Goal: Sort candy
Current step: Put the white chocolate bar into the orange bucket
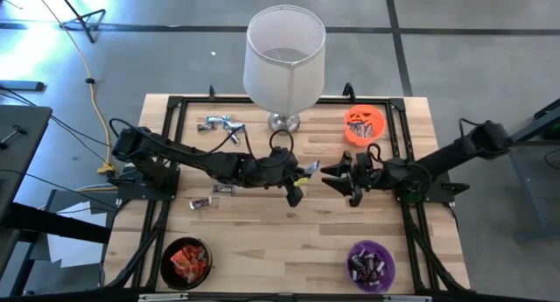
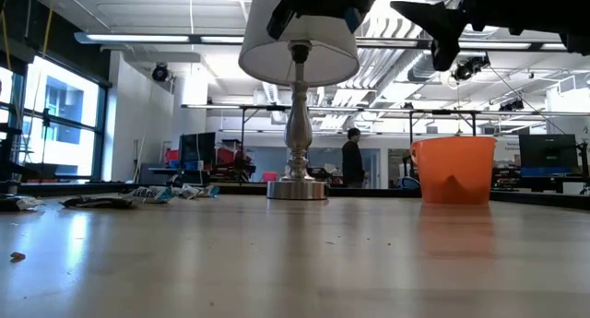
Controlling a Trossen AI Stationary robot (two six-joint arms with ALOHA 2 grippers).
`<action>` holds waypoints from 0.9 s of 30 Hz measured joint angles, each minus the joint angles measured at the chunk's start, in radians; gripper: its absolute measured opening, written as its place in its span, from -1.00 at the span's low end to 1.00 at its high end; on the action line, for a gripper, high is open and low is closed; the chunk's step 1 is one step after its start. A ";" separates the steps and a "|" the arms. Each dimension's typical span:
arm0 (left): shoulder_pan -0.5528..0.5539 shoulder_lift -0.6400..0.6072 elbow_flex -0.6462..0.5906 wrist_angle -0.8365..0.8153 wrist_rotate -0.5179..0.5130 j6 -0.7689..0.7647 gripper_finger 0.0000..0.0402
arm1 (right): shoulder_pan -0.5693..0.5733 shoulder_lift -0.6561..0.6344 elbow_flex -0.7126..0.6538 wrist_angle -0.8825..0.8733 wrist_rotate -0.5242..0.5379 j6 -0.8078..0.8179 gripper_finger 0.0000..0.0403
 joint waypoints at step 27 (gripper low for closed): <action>-0.009 0.000 0.000 0.072 0.018 0.019 -0.86 | 0.000 0.154 0.231 -0.090 0.064 -0.222 -0.10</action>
